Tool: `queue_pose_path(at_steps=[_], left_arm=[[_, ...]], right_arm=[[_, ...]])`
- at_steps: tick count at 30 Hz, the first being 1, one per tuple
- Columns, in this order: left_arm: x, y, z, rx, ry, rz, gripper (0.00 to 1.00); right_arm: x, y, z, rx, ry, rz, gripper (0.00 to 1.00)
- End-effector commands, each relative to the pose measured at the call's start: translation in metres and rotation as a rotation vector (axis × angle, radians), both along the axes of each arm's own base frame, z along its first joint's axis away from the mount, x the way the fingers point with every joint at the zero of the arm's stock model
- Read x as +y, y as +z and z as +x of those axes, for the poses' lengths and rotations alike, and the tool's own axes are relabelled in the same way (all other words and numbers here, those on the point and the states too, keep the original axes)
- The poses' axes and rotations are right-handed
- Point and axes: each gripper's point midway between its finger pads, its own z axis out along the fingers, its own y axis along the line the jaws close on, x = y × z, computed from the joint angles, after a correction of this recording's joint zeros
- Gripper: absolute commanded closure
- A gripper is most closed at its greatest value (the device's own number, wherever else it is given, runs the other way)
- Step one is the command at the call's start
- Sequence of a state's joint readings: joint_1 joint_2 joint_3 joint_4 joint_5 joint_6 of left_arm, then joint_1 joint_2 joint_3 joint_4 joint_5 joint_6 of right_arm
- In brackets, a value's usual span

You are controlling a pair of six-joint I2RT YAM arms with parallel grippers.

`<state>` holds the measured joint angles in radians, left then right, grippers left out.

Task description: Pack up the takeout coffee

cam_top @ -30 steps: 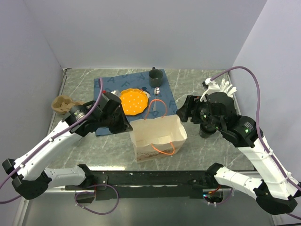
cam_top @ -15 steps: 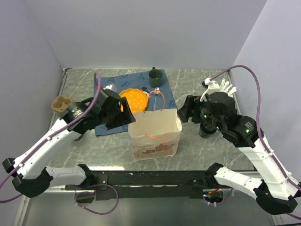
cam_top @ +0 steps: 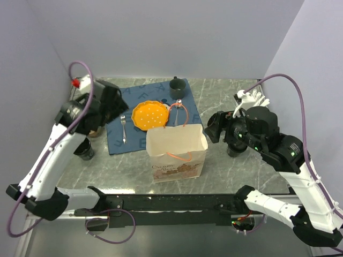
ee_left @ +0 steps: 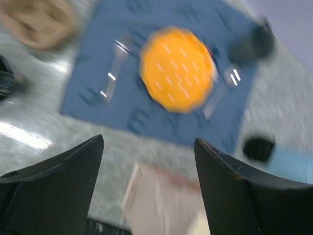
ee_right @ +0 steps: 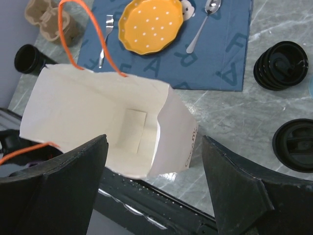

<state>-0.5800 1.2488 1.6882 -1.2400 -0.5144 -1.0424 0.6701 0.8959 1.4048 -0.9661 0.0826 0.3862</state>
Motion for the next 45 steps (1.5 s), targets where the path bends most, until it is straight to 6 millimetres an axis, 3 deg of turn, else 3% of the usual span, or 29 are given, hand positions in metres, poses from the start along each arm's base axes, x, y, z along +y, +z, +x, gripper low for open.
queue_pose_path(at_steps=[1, 7, 14, 16, 18, 22, 30, 37, 45], left_arm=[[0.065, -0.01, 0.031, -0.013, 0.265, 0.056, 0.2], [0.139, -0.052, 0.063, 0.072, 0.481, 0.108, 0.24], [0.175, -0.095, 0.098, 0.126, 0.619, 0.097, 0.34], [0.187, -0.114, 0.106, 0.184, 0.66, 0.103, 0.34], [0.195, -0.119, 0.113, 0.204, 0.694, 0.101, 0.33], [0.217, -0.148, 0.133, 0.26, 0.723, 0.088, 0.35], [0.237, -0.182, 0.162, 0.286, 0.691, 0.023, 0.41], [0.244, -0.215, 0.162, 0.357, 0.711, -0.009, 0.46], [0.253, -0.223, 0.148, 0.384, 0.759, 0.01, 0.46]], right_arm=[[-0.006, 0.008, -0.015, -0.057, 0.046, 0.016, 0.16], [-0.01, 0.014, -0.025, -0.065, 0.079, 0.012, 0.16], [-0.009, -0.005, -0.029, -0.026, 0.093, -0.011, 0.16], [-0.01, -0.009, -0.027, -0.018, 0.091, -0.024, 0.16], [-0.009, -0.013, -0.026, -0.015, 0.092, -0.038, 0.16], [-0.009, -0.02, -0.019, -0.004, 0.082, -0.069, 0.16], [0.0, -0.028, -0.006, 0.018, 0.086, -0.102, 0.16], [0.01, -0.027, 0.009, 0.029, 0.088, -0.131, 0.16], [0.013, -0.029, 0.016, 0.031, 0.09, -0.149, 0.16]])
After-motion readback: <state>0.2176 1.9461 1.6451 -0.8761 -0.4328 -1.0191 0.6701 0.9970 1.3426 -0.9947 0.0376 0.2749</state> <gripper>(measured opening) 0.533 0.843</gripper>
